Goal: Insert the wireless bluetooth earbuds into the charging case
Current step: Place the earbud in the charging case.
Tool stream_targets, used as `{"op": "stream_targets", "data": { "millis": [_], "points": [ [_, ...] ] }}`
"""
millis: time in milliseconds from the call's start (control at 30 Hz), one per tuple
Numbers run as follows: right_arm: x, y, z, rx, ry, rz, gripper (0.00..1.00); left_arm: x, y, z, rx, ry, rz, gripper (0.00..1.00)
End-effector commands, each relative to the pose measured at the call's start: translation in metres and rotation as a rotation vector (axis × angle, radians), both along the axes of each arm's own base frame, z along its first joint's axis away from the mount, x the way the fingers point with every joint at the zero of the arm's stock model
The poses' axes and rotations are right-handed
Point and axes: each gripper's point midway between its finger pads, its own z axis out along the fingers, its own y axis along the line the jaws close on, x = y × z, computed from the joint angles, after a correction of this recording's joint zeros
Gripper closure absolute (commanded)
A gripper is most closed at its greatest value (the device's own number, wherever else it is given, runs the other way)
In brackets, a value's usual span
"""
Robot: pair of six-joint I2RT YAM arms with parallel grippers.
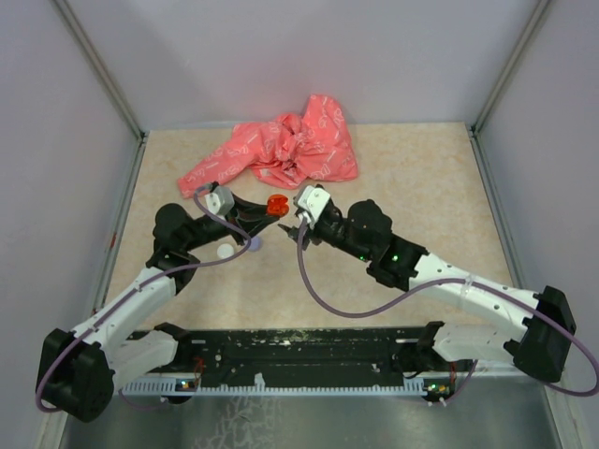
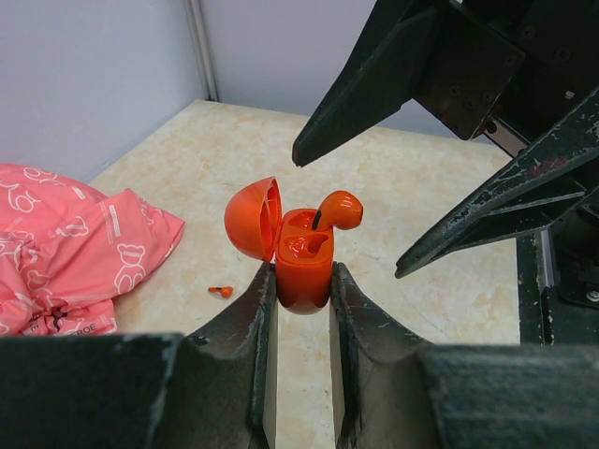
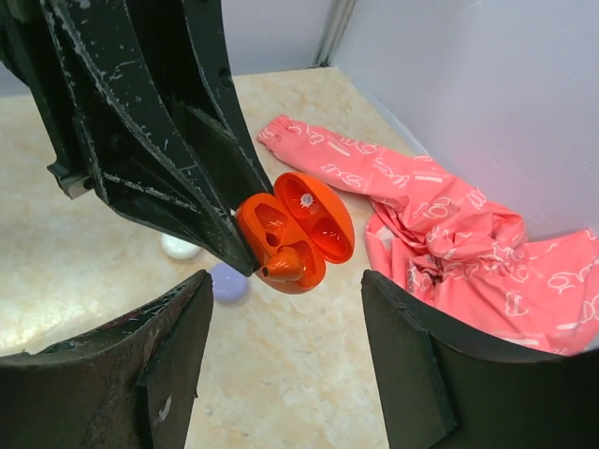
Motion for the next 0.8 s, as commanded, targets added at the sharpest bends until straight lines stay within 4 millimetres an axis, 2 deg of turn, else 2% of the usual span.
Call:
{"op": "stream_targets", "data": {
  "millis": [0,167,767],
  "points": [
    [-0.002,0.000,0.043,0.163,0.022,-0.010,0.35,-0.004,0.002,0.011,-0.016,-0.051,-0.009,1.00],
    [0.014,-0.005,0.044,0.203,0.054,-0.110,0.34,-0.006,0.001,0.012,-0.016,-0.059,-0.015,1.00],
    [0.035,-0.033,0.027,0.173,0.066,-0.242,0.34,-0.019,-0.001,0.016,-0.019,-0.108,-0.079,1.00]
  ]
}}
